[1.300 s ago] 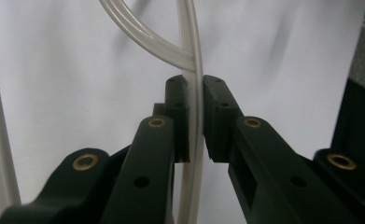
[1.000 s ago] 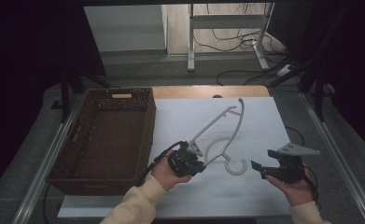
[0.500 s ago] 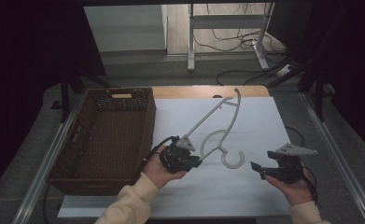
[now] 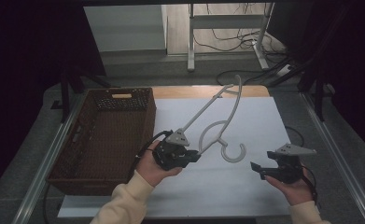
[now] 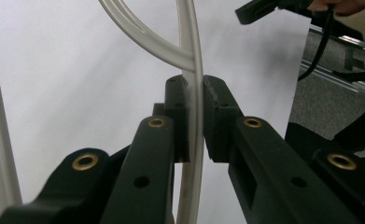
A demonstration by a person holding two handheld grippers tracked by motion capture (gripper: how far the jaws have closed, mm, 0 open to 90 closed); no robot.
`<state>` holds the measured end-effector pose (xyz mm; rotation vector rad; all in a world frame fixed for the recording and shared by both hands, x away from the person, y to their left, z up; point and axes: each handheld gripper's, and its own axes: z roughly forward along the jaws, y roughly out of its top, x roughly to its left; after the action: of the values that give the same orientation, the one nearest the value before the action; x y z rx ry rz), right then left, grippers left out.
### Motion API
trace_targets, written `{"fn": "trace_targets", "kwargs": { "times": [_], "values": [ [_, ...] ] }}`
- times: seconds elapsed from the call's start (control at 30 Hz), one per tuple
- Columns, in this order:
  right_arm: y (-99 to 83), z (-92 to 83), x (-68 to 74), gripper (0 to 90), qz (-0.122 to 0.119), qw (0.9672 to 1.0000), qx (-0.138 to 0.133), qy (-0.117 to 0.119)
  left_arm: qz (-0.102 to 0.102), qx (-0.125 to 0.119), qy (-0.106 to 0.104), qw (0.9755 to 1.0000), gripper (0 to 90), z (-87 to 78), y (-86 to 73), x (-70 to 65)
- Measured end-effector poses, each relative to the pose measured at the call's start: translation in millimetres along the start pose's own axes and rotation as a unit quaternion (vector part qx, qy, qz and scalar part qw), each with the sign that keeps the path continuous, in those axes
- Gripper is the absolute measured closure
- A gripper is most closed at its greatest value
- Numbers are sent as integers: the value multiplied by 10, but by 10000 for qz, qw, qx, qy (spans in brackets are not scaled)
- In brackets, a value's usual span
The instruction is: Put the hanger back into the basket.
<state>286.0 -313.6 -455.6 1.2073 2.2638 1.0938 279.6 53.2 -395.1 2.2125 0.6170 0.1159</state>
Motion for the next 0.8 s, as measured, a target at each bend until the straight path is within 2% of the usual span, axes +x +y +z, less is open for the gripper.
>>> {"fn": "trace_targets", "kwargs": {
  "times": [0.3,0.63,0.8],
  "values": [
    [-2,1,-6,192,-11,10000,15,-7,27,-114,22,9999,818,-124,30,1],
    [-2,1,-9,192,-11,10000,19,-4,-43,-239,94,9997,818,-248,28,60],
    [-1,-1,-7,192,-9,10000,20,-7,-12,-195,98,9998,818,-264,24,84]
  ]
}}
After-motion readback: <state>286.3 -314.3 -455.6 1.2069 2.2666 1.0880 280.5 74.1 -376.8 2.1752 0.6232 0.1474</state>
